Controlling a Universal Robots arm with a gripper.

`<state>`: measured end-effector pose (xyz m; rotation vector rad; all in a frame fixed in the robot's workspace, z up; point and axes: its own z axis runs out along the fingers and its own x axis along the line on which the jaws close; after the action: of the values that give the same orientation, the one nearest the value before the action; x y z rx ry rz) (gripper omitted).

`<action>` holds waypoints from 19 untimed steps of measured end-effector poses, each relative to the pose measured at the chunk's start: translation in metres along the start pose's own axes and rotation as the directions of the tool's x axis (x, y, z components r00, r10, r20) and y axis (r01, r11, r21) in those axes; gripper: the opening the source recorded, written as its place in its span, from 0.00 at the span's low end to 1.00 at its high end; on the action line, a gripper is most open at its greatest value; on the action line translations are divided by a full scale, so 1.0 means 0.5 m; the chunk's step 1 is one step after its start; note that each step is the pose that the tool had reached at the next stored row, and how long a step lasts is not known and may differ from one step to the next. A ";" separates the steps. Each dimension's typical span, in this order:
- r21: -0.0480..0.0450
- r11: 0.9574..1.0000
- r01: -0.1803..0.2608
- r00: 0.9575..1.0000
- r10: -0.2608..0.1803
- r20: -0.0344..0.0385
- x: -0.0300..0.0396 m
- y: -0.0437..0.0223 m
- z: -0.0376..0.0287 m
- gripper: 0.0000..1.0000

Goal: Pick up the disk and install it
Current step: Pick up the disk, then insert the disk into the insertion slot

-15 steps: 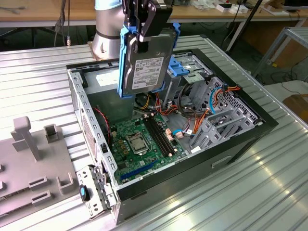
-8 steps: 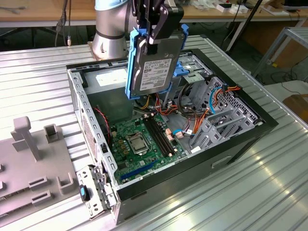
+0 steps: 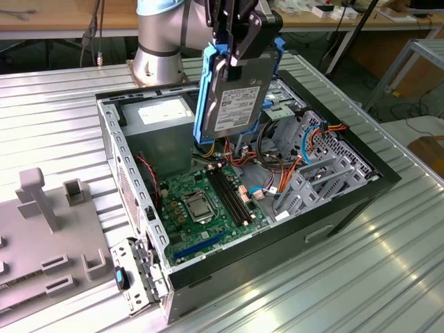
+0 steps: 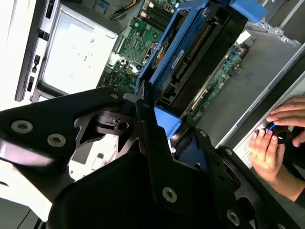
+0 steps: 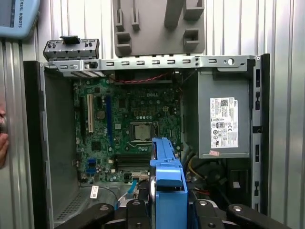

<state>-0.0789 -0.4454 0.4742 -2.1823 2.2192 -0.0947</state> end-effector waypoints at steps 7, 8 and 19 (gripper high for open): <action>0.001 1.000 0.000 1.000 0.000 0.000 0.000 -0.008 0.002 0.37; 0.001 1.000 0.000 1.000 0.000 0.000 0.000 -0.008 0.002 0.37; 0.001 1.000 0.000 1.000 0.000 0.000 0.000 -0.009 0.002 0.37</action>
<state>-0.0746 -0.4455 0.4736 -2.1820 2.2189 -0.0954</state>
